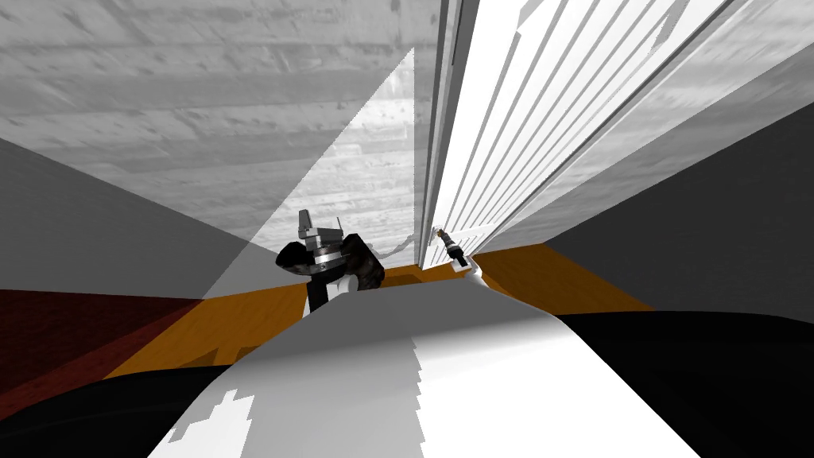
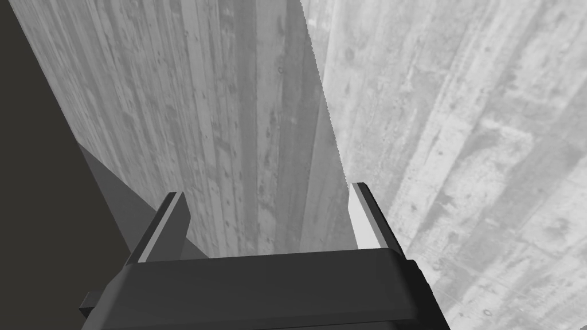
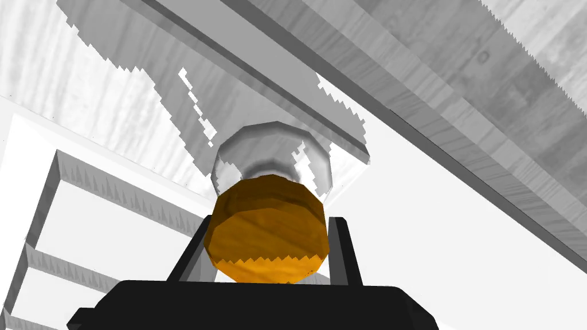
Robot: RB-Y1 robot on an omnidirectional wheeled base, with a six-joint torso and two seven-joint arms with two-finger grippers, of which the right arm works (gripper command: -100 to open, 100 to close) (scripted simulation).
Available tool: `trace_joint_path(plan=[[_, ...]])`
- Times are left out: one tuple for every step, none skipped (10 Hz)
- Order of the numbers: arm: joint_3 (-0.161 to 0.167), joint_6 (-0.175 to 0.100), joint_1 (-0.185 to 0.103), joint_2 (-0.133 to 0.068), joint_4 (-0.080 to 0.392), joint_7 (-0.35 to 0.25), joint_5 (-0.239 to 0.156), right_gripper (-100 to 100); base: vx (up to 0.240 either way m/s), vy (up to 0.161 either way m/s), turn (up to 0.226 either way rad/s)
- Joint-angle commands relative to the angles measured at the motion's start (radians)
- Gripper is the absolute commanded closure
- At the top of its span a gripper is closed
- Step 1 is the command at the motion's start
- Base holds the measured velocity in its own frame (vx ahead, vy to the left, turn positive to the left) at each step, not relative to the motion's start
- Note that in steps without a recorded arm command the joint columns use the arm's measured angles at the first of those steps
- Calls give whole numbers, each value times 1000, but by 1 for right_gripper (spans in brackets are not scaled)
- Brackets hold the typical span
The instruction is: Pull the door open
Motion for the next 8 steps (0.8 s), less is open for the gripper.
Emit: trace_joint_path(plan=[[16, -3, -5, 6, -1, -30, -15, 100, -46, -35, 51], [24, -1, -15, 5, 8, -68, -48, 100, -62, -28, 69], [33, 0, -25, 5, 18, -95, -82, 100, -92, -75, 137], [33, 0, -25, 5, 18, -108, -82, 100, -63, -58, 39], [41, 2, -35, 4, 27, -142, -118, 100, -65, -37, 87], [50, 4, -45, 4, 37, -170, -152, 100, -88, -67, 121], [50, 4, -45, 4, 37, -187, -153, 100, -65, -52, 53], [59, 6, -55, 3, 47, -223, -188, 100, -69, -37, 58]])
